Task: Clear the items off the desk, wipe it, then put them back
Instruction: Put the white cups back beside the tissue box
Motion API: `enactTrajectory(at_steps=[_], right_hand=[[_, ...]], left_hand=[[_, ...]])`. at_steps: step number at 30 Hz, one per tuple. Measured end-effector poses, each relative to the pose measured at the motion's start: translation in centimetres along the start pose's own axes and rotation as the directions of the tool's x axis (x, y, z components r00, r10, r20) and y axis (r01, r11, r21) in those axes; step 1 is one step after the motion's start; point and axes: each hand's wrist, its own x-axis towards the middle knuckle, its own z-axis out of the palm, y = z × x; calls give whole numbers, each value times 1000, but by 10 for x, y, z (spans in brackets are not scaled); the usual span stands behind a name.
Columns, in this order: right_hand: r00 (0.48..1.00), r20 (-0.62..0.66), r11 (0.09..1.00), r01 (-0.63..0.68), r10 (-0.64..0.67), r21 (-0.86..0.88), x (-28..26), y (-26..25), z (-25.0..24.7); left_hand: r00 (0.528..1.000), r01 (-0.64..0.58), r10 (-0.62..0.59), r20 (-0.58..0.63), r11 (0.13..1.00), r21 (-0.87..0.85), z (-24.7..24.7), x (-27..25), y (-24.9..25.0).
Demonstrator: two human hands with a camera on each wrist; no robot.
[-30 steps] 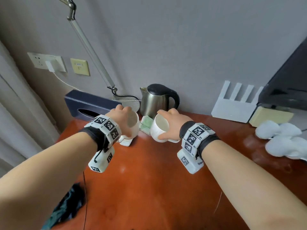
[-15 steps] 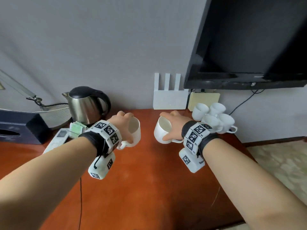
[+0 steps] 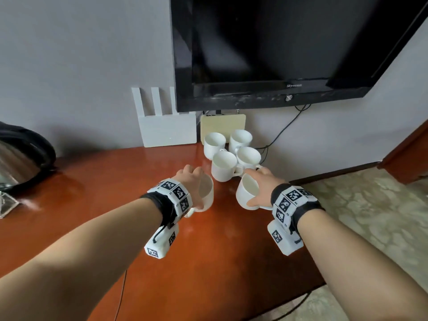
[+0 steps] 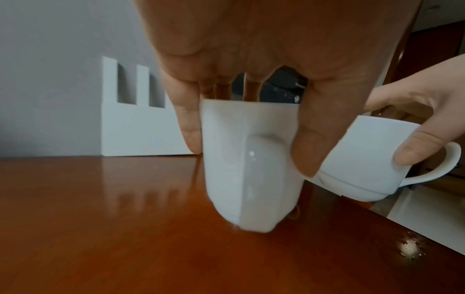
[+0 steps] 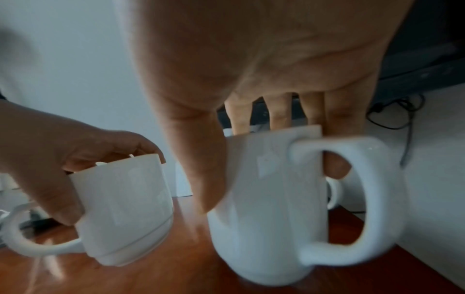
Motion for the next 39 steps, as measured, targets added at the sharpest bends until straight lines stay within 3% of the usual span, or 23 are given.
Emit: enactTrajectory(at_steps=[10,21,26,31,39], right_hand=[[989,-38,976,-131,140,173,47,57,25],[993,-41,968,-100,113,230,71,70,36],[995,16,948,-97,96,302,69,76,33],[994,58,931,-102,87,352,66,82,26],[993,29,918,-115,112,380,59,78,26]], left_hand=[[999,-19,19,30,1000,-3,34,60,72],[1000,14,-15,-13,999,-46,42,73,93],[998,-6,11,60,996,-84,34,70,86],[981,-41,41,191,999,-5,24,72,82],[994,-1,2,112,1000,-8,27,70,93]])
